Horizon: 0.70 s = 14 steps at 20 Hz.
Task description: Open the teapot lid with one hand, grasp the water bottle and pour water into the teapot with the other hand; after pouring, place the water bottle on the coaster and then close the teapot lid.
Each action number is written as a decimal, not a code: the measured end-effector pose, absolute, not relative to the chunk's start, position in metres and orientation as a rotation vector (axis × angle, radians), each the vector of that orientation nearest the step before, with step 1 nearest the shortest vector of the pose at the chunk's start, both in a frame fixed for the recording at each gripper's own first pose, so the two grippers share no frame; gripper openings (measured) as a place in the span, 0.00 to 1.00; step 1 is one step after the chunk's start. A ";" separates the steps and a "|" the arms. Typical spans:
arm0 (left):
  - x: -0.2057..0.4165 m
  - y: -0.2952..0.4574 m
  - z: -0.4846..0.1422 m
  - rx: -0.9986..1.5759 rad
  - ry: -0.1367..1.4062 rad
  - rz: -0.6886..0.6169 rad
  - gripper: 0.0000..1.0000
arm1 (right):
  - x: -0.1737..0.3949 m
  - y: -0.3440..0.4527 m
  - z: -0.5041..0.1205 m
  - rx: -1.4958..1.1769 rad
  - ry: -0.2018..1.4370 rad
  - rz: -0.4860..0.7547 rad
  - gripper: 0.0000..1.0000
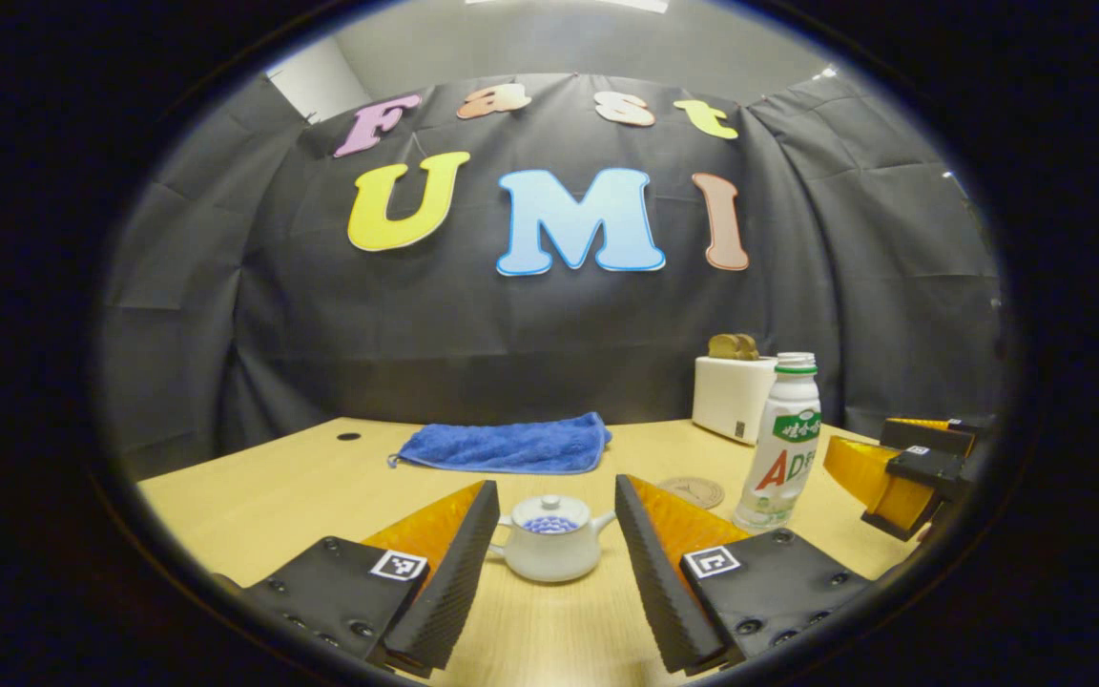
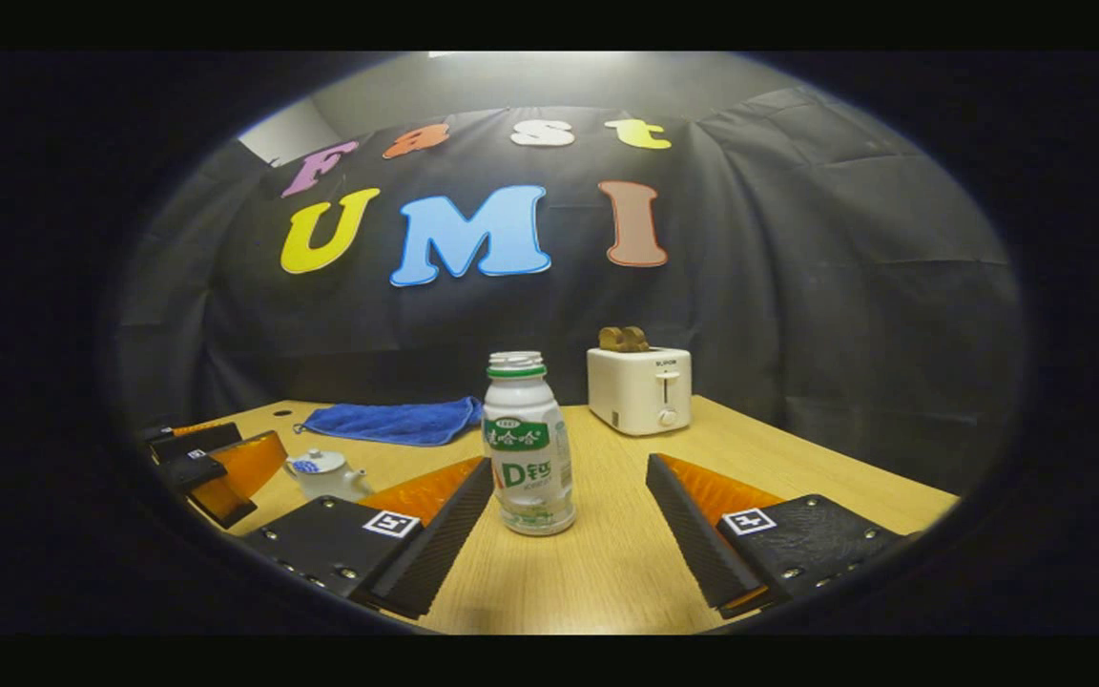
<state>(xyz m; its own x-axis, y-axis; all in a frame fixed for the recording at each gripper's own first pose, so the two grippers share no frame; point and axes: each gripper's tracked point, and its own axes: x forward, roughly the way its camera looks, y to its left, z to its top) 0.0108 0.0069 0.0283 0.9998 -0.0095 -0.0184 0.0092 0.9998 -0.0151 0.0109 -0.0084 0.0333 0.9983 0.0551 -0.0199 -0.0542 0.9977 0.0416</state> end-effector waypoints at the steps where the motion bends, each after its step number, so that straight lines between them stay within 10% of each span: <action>1: 0.014 0.006 0.033 -0.019 0.015 -0.012 0.82 | 0.012 -0.008 0.038 0.039 0.013 0.056 0.99; 14: 0.049 0.004 0.021 -0.034 0.060 -0.032 0.78 | 0.018 0.002 0.034 0.047 0.035 0.083 0.99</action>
